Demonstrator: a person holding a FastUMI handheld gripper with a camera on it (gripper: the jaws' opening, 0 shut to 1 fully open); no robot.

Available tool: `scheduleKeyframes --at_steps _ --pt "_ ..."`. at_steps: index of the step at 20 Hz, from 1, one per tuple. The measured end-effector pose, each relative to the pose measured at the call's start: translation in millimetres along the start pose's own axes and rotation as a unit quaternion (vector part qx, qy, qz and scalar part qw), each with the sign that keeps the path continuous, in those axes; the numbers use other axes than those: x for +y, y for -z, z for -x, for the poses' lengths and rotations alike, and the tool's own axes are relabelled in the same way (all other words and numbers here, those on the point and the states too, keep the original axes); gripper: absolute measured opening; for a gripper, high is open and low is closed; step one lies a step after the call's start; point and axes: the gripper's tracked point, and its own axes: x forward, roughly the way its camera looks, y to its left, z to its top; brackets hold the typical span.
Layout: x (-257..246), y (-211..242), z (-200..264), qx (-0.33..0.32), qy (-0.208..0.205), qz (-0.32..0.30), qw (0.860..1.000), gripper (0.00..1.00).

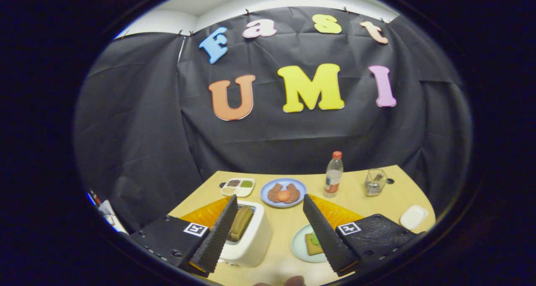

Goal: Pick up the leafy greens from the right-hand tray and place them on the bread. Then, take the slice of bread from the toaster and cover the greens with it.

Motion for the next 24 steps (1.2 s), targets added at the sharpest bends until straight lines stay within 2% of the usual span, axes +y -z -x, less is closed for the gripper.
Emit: scheduleKeyframes --at_steps 2,5,10,16,21,22,23,24 --pt "27 20 -14 0.016 -0.007 -0.003 1.0 0.96" --pt "44 50 -37 0.044 0.009 -0.002 0.999 0.96" --pt "41 72 -72 0.063 0.046 -0.002 0.997 0.94" --pt "34 88 -97 0.097 0.068 -0.002 0.993 0.67" --pt "26 90 -104 0.112 0.079 -0.002 0.991 0.22" --pt "29 84 -104 0.112 0.072 -0.001 0.991 0.21" --pt "32 81 -102 0.11 0.064 0.002 0.992 0.11" --pt "35 72 -101 0.101 0.056 0.009 0.993 0.11"
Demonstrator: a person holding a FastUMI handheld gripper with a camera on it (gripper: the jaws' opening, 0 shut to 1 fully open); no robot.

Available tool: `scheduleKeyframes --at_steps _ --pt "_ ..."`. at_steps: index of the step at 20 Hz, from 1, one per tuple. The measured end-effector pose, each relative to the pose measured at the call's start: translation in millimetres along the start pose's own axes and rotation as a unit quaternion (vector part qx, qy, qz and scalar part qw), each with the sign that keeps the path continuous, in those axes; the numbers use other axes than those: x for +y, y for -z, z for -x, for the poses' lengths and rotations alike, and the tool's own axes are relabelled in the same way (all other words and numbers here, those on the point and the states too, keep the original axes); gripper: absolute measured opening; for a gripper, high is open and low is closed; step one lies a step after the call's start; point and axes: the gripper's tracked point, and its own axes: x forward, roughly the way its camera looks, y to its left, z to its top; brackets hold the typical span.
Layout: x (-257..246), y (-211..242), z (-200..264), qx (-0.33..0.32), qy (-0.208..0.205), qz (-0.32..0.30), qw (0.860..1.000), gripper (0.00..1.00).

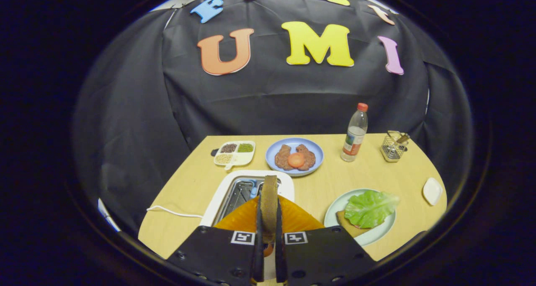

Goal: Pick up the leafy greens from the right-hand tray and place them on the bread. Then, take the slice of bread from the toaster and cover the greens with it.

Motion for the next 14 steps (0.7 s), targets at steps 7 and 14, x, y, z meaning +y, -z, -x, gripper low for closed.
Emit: scheduleKeyframes --at_steps 7,14 --pt "-16 -56 45 -0.03 -0.044 -0.02 0.998 0.04" --pt "-105 -105 80 -0.08 -0.031 -0.004 0.996 0.04"
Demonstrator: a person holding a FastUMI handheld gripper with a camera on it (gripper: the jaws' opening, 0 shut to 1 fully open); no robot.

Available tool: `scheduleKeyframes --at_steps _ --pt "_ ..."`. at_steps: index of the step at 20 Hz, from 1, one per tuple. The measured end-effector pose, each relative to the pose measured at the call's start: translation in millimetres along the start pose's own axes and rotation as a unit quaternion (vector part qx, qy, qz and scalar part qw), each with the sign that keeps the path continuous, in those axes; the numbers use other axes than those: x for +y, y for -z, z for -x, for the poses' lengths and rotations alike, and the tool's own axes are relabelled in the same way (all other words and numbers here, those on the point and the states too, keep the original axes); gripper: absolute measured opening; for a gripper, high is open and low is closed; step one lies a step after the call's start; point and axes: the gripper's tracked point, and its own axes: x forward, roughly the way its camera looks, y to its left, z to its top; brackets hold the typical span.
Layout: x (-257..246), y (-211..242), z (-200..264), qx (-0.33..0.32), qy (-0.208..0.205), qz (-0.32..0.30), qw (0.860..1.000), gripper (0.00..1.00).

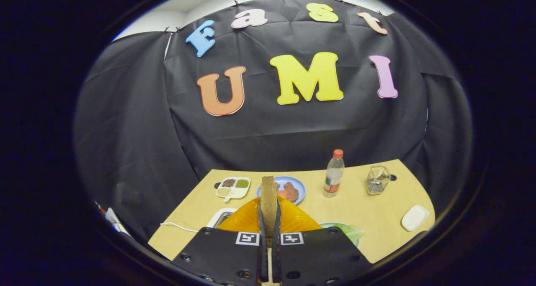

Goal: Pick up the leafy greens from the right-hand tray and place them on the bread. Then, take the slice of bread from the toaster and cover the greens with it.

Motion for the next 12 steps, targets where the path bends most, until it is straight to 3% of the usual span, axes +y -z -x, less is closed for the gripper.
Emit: scheduleKeyframes --at_steps 5,12 --pt "-62 29 -8 0.012 0.028 0.017 0.999 0.04" --pt "-87 110 -47 0.079 0.024 0.0 0.997 0.04"
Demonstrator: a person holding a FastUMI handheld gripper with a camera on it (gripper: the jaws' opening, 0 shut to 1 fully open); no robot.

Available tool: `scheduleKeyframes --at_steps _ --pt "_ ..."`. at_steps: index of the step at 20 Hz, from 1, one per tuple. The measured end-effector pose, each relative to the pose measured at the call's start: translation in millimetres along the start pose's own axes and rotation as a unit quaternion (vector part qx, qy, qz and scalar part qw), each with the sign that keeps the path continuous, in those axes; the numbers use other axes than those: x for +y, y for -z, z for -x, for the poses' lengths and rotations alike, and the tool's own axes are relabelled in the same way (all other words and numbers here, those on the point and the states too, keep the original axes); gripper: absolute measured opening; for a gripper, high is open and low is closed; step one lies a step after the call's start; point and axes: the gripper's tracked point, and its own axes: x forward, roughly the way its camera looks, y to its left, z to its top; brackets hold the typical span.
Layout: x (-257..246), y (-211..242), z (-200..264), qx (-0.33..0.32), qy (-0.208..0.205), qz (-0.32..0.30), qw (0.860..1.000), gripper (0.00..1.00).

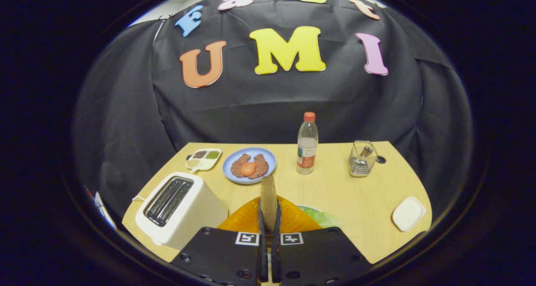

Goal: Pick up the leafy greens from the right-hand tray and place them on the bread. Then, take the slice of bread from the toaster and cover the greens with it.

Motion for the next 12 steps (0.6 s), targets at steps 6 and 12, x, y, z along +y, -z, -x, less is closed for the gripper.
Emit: scheduleKeyframes --at_steps 6,12 --pt "4 43 -30 0.041 -0.02 -0.021 0.999 0.04" --pt "-28 54 -41 0.052 -0.003 -0.027 0.998 0.08"
